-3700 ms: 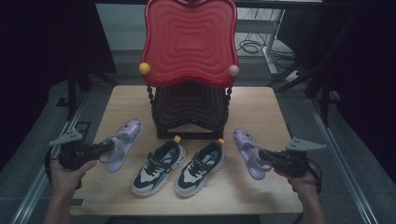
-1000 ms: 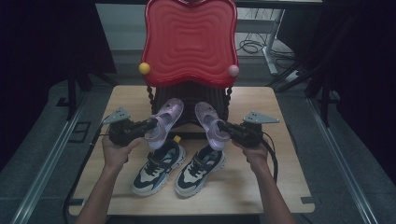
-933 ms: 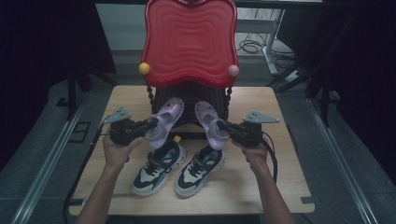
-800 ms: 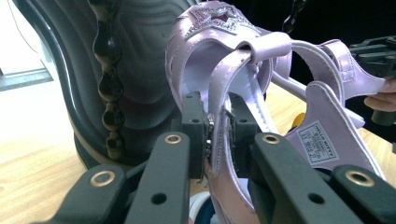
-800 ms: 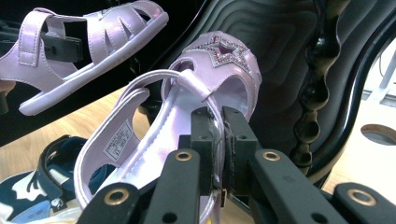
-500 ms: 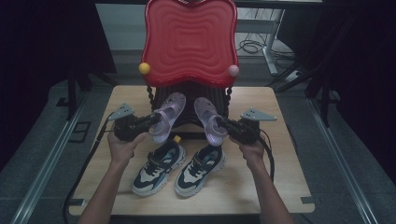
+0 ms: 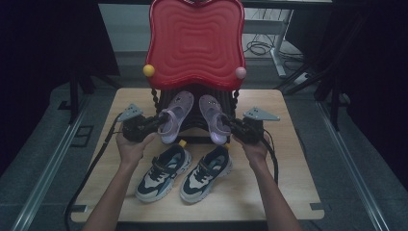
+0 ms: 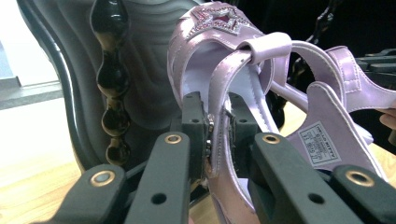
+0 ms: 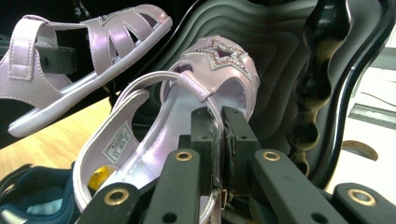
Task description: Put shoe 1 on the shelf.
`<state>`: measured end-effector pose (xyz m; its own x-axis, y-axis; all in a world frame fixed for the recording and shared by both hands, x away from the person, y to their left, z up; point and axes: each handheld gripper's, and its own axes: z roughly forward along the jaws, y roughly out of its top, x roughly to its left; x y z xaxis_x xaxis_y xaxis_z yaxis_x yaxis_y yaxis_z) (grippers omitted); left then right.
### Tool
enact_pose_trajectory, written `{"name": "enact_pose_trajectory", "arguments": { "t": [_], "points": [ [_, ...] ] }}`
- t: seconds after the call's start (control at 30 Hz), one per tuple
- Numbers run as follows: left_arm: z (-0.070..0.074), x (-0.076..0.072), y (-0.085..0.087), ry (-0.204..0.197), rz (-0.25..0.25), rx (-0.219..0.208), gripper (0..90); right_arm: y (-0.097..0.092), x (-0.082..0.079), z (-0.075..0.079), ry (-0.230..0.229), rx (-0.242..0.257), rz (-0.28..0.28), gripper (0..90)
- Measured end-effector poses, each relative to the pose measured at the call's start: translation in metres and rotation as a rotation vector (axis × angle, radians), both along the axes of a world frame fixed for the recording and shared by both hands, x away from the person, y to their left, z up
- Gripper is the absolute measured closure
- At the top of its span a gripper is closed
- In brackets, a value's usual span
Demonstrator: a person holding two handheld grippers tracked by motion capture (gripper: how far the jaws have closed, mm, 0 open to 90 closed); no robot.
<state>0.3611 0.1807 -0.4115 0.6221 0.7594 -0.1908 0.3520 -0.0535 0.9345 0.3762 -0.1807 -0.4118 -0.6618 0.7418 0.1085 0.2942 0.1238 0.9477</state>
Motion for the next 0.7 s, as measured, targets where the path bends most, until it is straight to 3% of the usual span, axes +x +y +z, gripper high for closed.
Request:
{"name": "enact_pose_trajectory", "arguments": {
  "t": [0.27, 0.7],
  "points": [
    [-0.003, 0.006, -0.008, -0.007, 0.011, 0.014, 80.9, 0.006, 0.007, -0.001, -0.016, -0.004, -0.026, 83.5],
    [-0.002, 0.015, -0.023, -0.051, 0.042, 0.026, 81.0, 0.022, 0.013, 0.001, -0.061, -0.04, -0.057, 83.6]
  ]
}}
